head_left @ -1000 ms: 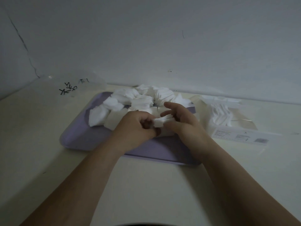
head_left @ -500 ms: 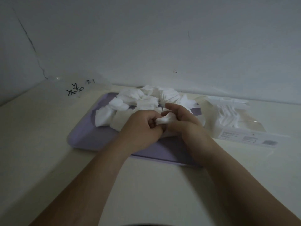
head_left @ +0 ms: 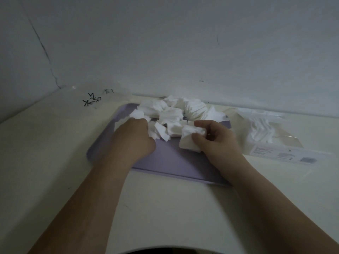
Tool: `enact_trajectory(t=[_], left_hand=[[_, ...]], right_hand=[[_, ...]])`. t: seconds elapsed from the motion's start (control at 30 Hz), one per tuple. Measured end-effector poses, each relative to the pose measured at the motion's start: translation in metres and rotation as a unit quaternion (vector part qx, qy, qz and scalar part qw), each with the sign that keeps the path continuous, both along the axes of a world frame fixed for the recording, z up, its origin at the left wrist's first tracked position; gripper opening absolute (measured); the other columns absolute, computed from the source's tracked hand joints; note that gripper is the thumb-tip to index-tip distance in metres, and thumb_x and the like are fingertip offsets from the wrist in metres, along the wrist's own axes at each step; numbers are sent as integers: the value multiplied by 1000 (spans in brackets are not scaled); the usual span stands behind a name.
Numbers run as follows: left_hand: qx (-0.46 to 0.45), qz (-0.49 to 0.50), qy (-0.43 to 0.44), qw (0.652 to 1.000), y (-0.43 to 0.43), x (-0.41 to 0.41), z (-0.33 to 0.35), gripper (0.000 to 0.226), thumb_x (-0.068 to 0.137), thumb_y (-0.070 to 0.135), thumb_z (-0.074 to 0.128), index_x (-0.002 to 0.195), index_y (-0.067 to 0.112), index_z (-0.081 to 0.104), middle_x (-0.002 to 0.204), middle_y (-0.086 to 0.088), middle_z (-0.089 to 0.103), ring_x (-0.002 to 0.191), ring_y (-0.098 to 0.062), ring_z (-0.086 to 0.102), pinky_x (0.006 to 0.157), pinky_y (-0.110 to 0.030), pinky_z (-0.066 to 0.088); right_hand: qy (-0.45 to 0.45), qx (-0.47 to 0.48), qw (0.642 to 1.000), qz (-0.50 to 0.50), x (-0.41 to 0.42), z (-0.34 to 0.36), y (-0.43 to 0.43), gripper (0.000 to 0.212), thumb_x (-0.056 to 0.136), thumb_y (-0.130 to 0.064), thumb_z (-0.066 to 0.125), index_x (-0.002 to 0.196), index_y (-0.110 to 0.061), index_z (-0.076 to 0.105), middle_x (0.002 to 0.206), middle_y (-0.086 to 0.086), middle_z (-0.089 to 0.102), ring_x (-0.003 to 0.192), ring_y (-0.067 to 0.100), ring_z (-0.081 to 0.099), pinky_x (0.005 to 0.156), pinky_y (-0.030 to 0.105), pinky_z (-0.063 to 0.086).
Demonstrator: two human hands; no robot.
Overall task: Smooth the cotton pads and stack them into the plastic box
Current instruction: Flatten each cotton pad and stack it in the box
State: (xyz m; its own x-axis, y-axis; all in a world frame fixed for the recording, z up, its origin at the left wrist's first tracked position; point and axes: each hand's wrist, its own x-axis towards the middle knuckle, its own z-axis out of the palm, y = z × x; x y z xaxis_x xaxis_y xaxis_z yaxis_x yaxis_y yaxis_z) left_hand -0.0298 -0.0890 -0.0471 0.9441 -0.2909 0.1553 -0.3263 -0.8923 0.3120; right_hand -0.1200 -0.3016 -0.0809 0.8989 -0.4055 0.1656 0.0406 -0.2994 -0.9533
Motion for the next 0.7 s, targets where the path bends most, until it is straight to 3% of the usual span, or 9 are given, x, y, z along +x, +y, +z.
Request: enact_trajectory(t=[0.07, 0.13, 0.27, 0.4, 0.5, 0.57, 0.63, 0.7], left_hand=[[-44, -41, 1, 998, -6, 0, -2, 8, 88, 27, 67, 91, 19, 65, 97, -2, 67, 93, -26, 64, 73, -31, 47], [-103, -85, 47, 990, -13, -2, -3, 8, 86, 23, 70, 92, 20, 66, 91, 4, 67, 86, -20, 64, 67, -29, 45], [-149, -61, 79, 984, -18, -1, -6, 28, 86, 30, 75, 111, 22, 64, 97, 8, 65, 90, -17, 63, 71, -29, 46], [-131, -42, 93, 986, -11, 7, -10, 55, 85, 38, 79, 134, 22, 58, 109, 5, 68, 98, -16, 64, 71, -26, 43], [-184, -70, 86, 977, -12, 5, -9, 40, 86, 21, 76, 123, 29, 64, 86, 15, 64, 77, 0, 59, 59, -10, 39], [-222, -41, 34, 974, -11, 7, -3, 33, 86, 17, 73, 113, 36, 67, 79, 14, 62, 73, -3, 60, 64, -15, 46], [-295, -15, 0, 955, -10, 7, 4, 33, 87, 17, 76, 116, 31, 69, 80, 12, 67, 75, -10, 65, 73, -27, 56], [-421, -46, 58, 904, -14, 1, 12, 24, 86, 11, 81, 108, 20, 74, 83, 7, 73, 72, -9, 67, 69, -26, 56]], right_hand=[[-1, -1, 1000, -3, -1, 0, 0, 29, 92, -20, 74, 116, -36, 71, 102, 1, 76, 91, 17, 72, 87, 36, 61], [-2, 1, 1000, -12, -1, 0, -2, 30, 91, -20, 75, 116, -35, 71, 99, -2, 76, 88, 14, 72, 88, 40, 62], [-12, 4, 999, -32, -1, 1, -3, 28, 92, -18, 72, 112, -38, 69, 96, -7, 72, 81, 13, 68, 84, 43, 63], [-18, 2, 999, -29, -2, 3, -3, 32, 93, -16, 69, 116, -38, 67, 94, -12, 68, 77, 14, 67, 79, 37, 60], [-10, -9, 1000, -27, -3, 3, -1, 32, 92, -19, 69, 116, -41, 67, 94, -10, 69, 80, 20, 69, 77, 32, 60], [-12, -10, 1000, -25, -3, 3, -1, 32, 93, -19, 69, 116, -41, 66, 98, -12, 70, 80, 16, 69, 74, 28, 58], [-13, -7, 1000, -23, -3, 3, -1, 32, 93, -19, 69, 115, -42, 66, 98, -14, 71, 77, 8, 68, 71, 21, 55], [-12, 7, 1000, -24, -4, 5, -1, 32, 92, -19, 71, 115, -41, 65, 96, -15, 72, 76, 2, 68, 71, 19, 55]])
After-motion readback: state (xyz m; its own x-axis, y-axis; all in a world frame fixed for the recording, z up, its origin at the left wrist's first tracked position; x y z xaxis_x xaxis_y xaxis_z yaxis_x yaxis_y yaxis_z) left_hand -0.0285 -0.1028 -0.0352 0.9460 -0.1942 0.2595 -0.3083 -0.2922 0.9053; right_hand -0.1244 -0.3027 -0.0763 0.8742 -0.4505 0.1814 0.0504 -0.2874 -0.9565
